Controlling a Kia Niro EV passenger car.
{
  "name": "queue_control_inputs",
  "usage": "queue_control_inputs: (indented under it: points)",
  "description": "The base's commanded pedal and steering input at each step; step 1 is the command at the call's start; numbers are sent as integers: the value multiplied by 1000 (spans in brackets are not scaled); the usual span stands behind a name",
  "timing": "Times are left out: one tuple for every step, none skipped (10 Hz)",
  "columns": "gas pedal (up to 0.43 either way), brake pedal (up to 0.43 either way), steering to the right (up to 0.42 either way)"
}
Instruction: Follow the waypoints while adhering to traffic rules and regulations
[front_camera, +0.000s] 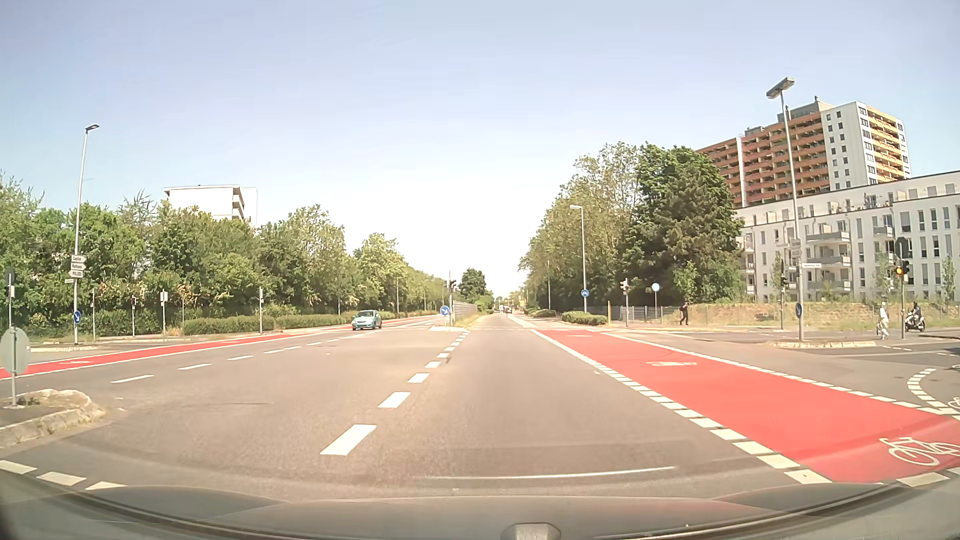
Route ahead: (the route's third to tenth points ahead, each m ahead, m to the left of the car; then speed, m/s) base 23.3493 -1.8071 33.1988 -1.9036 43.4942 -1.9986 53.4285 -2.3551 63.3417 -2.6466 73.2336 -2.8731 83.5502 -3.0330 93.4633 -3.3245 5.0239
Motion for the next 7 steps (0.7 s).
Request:
queue_control_inputs:
  points:
    - [469,0,12]
    - [480,0,12]
    - [488,0,12]
    - [500,0,12]
    - [500,0,13]
    - [500,0,13]
    - [500,0,13]
